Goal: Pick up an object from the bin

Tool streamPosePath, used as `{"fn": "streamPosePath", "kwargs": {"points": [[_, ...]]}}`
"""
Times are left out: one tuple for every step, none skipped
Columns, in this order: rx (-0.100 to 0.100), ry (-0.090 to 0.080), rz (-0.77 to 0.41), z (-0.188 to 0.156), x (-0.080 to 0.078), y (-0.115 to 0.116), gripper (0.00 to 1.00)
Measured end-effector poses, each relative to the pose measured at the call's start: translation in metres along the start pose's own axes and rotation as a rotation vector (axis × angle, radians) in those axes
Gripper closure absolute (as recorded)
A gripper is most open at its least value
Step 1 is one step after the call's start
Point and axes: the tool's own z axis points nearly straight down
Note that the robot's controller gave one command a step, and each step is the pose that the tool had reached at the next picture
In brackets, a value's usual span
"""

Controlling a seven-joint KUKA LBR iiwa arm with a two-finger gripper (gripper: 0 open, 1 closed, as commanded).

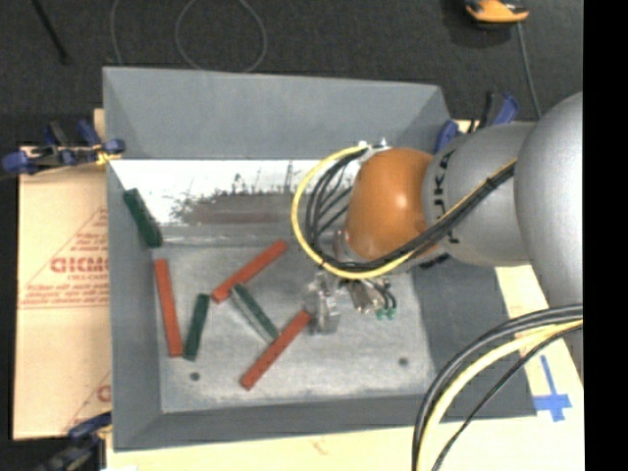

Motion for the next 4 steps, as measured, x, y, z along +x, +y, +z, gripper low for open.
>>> {"fn": "streamPosePath", "kwargs": {"points": [[-0.001,-0.004,0.361,-0.061,0.001,0.023,1.00],[0.002,-0.008,0.190,-0.185,0.007,0.009,1.00],[-0.001,0.007,0.414,-0.099,0.016,0.049,1.00],[0.000,0.003,0.413,-0.101,0.015,0.048,0.00]]}}
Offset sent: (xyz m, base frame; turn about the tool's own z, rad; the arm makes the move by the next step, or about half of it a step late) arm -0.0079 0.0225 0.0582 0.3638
